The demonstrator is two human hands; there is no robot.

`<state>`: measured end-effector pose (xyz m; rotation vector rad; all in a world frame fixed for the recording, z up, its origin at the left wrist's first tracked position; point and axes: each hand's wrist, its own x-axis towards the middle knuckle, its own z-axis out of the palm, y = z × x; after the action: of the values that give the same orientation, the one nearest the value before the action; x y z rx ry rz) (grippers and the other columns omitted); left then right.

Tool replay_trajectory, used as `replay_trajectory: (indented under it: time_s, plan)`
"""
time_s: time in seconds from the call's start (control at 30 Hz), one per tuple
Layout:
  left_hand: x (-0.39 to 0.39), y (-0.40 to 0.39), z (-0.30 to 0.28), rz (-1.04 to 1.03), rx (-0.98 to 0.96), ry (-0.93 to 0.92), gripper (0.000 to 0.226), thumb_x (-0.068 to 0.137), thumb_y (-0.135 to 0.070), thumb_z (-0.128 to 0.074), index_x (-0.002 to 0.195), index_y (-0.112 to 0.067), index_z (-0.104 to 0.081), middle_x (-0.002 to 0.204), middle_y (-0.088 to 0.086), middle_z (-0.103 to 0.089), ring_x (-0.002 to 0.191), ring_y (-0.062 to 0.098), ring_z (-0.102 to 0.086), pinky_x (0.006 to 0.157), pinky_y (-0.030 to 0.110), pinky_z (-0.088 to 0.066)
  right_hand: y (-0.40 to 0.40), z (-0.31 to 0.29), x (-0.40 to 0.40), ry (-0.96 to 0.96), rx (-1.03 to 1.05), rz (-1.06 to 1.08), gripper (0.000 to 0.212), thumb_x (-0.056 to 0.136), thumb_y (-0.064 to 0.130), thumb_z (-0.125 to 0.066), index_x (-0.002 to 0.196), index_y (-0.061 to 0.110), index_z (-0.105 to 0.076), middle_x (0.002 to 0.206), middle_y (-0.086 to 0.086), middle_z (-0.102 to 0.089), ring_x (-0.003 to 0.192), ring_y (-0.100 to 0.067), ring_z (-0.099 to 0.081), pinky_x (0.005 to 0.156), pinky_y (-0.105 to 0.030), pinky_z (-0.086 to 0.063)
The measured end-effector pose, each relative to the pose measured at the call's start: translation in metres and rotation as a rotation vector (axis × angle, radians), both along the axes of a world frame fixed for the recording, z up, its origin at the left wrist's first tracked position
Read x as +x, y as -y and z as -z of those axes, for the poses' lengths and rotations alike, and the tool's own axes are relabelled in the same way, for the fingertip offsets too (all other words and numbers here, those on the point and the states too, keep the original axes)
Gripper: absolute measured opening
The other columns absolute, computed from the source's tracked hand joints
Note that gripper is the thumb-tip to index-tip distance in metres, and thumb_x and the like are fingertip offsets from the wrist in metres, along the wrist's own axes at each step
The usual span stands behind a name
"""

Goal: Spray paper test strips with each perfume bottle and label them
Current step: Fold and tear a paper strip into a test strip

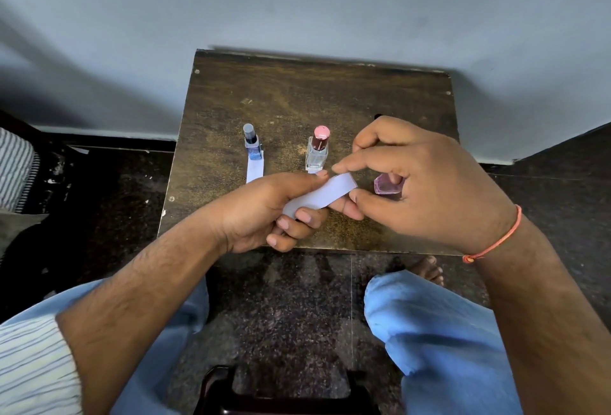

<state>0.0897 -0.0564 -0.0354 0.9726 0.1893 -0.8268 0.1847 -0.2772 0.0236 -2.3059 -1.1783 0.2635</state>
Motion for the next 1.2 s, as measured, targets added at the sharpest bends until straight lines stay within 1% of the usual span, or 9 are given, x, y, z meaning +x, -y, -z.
replay_trajectory:
  time_s: [0.1, 0.2, 0.27, 0.47, 0.63, 0.8, 0.97, 1.2]
  plan:
    - [0.0005, 0.0009, 0.002, 0.002, 0.001, -0.006, 0.058, 0.108, -0.051, -0.042, 0.128, -0.01, -0.076, 0.074, -0.005, -0.03, 0.056, 0.007, -0.013, 0.04, 0.018, -0.017, 0.001, -0.0011, 0.001, -0.003, 0.007, -0.012, 0.037, 0.084, 0.051, -0.064, 0.114, 0.038, -0.082, 0.109, 0.016, -0.063, 0.07, -0.006, -0.059, 0.065, -0.033, -0.054]
    - [0.0005, 0.0021, 0.0031, -0.004, -0.008, -0.019, 0.057, 0.108, -0.05, -0.042, 0.127, -0.01, -0.077, 0.074, -0.005, -0.031, 0.056, 0.006, -0.013, 0.04, 0.017, -0.017, 0.0022, -0.0017, 0.0017, 0.0, 0.02, -0.025, 0.035, 0.085, 0.05, -0.066, 0.114, 0.038, -0.082, 0.109, 0.017, -0.064, 0.067, -0.018, -0.064, 0.064, -0.038, -0.055]
    - [0.0004, 0.0028, 0.0032, -0.005, -0.029, -0.03, 0.055, 0.108, -0.049, -0.041, 0.126, -0.01, -0.077, 0.074, -0.005, -0.031, 0.056, 0.006, -0.014, 0.04, 0.017, -0.017, 0.0027, -0.0016, 0.0018, 0.0, 0.032, -0.03, 0.034, 0.086, 0.05, -0.068, 0.115, 0.038, -0.082, 0.108, 0.017, -0.064, 0.067, -0.02, -0.066, 0.064, -0.038, -0.055]
    - [0.0011, 0.0049, 0.0019, -0.006, -0.053, -0.04, 0.053, 0.105, -0.05, -0.044, 0.12, -0.014, -0.08, 0.073, -0.006, -0.031, 0.056, 0.006, -0.014, 0.04, 0.016, -0.017, 0.0035, -0.0014, 0.0027, -0.004, 0.047, -0.031, 0.031, 0.088, 0.05, -0.067, 0.114, 0.041, -0.081, 0.109, 0.02, -0.064, 0.065, -0.017, -0.065, 0.062, -0.035, -0.054]
    - [0.0015, 0.0056, 0.0018, -0.006, -0.05, -0.043, 0.054, 0.108, -0.048, -0.041, 0.123, -0.013, -0.079, 0.074, -0.006, -0.031, 0.056, 0.007, -0.013, 0.04, 0.016, -0.017, 0.0034, -0.0013, 0.0033, 0.009, 0.036, -0.028, 0.032, 0.088, 0.05, -0.065, 0.114, 0.041, -0.081, 0.109, 0.018, -0.065, 0.064, -0.016, -0.064, 0.061, -0.033, -0.053]
    - [0.0019, 0.0059, 0.0022, -0.007, -0.044, -0.039, 0.056, 0.108, -0.048, -0.041, 0.127, -0.01, -0.076, 0.074, -0.006, -0.031, 0.056, 0.007, -0.013, 0.04, 0.016, -0.017, 0.0041, 0.0, 0.0042, 0.035, 0.015, -0.035, 0.031, 0.088, 0.05, -0.065, 0.114, 0.041, -0.081, 0.109, 0.018, -0.065, 0.065, -0.016, -0.064, 0.061, -0.034, -0.054]
    - [0.0019, 0.0066, 0.0011, -0.013, -0.027, -0.05, 0.056, 0.106, -0.049, -0.042, 0.127, -0.009, -0.077, 0.074, -0.006, -0.03, 0.057, 0.007, -0.012, 0.04, 0.017, -0.015, 0.0036, 0.0024, 0.0052, 0.044, 0.006, -0.041, 0.031, 0.088, 0.05, -0.065, 0.113, 0.042, -0.08, 0.108, 0.019, -0.064, 0.065, -0.016, -0.065, 0.061, -0.035, -0.054]
    - [0.0025, 0.0064, 0.0013, -0.016, -0.034, -0.071, 0.057, 0.109, -0.048, -0.038, 0.127, -0.01, -0.077, 0.075, -0.005, -0.029, 0.056, 0.007, -0.012, 0.039, 0.016, -0.016, 0.0037, 0.0044, 0.0065, 0.049, -0.004, -0.038, 0.03, 0.088, 0.048, -0.065, 0.113, 0.042, -0.081, 0.109, 0.018, -0.065, 0.068, -0.019, -0.067, 0.063, -0.038, -0.056]
